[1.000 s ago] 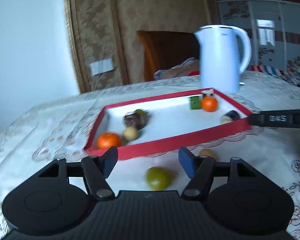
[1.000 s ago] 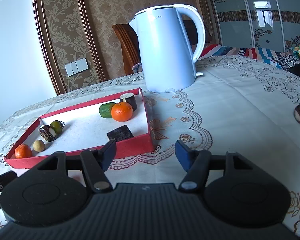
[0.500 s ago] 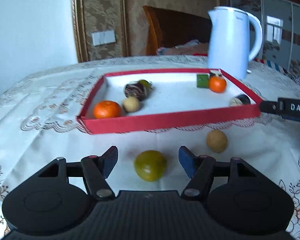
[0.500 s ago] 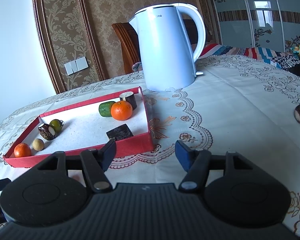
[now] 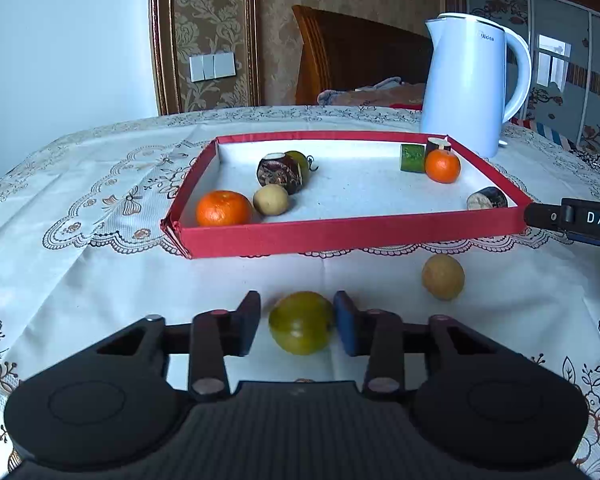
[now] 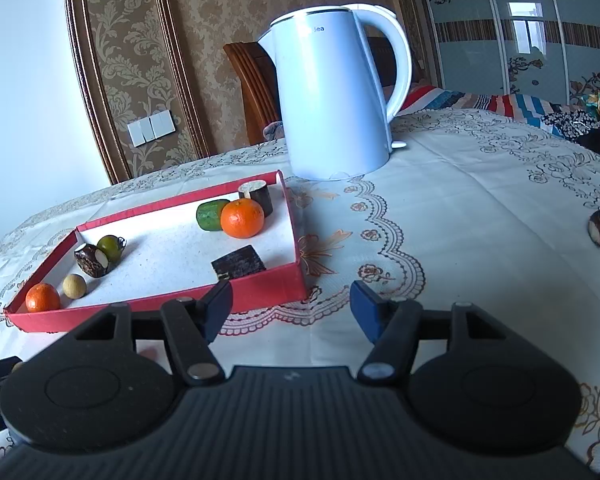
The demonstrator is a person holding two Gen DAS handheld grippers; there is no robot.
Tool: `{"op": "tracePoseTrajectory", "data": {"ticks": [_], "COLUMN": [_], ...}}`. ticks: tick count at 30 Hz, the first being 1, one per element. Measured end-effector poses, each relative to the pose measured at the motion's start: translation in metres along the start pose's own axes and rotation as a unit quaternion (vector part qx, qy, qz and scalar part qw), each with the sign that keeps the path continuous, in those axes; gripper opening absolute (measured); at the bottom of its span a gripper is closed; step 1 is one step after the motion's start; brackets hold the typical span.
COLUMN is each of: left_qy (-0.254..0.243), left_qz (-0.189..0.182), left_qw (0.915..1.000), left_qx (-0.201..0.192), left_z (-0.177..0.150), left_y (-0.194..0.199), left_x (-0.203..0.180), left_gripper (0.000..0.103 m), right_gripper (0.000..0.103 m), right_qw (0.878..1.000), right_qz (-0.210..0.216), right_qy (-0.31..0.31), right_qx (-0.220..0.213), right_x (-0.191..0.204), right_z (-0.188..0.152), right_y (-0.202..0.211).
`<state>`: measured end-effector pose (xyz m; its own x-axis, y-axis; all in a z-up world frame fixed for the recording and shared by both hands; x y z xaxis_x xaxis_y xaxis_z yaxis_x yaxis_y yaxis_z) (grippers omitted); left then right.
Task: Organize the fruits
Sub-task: 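Grasp the green round fruit with the left tool while the right tool grasps the small brown round fruit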
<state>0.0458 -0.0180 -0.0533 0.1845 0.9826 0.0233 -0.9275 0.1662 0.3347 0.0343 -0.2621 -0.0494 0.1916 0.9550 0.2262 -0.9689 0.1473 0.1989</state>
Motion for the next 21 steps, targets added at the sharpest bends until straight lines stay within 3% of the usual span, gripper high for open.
{"op": "tracePoseTrajectory", "data": {"ticks": [5,9,15,21], "left_qy": [-0.004,-0.013,-0.017,0.002], "left_qz": [-0.009,-0.009,0.033,0.045], "left_qw": [0.9999,0.9999,0.9993,0.999], "left_qx": [0.005,0.005,0.001,0.007], "left_z": [-0.001,0.0,0.004,0.005], "left_y": [-0.002,-0.003,-0.012,-0.019], "left_x": [0.0,0.0,0.014,0.026], "left_gripper": [0.033,0.033,0.033,0.033], "right_gripper": [0.063,0.063,0.062,0.062], "right_qw": [1.0,0.999,0.994,0.99], "right_qz": [0.002,0.031,0.083,0.112], "right_qy": [0.018,0.037,0.069,0.089], "right_qx": [-0.006,0.0,0.007,0.02], "right_x": [0.006,0.019,0.051,0.076], "right_z": [0.002,0.001,-0.003,-0.01], "right_y": [0.004,0.015,0.028,0.032]}}
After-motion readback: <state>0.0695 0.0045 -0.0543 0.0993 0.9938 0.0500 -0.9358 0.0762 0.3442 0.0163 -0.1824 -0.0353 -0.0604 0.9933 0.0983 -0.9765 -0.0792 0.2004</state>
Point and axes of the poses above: each gripper's, at about its wrist camera, not at the fingertips, and y roughly against the way its jaws point, x to its left, z to its top, the point moved 3 cm from there along -y, roughly the way its jaws point, and after that the axes turned 15 degrees about -x, right-handed, at the moved point
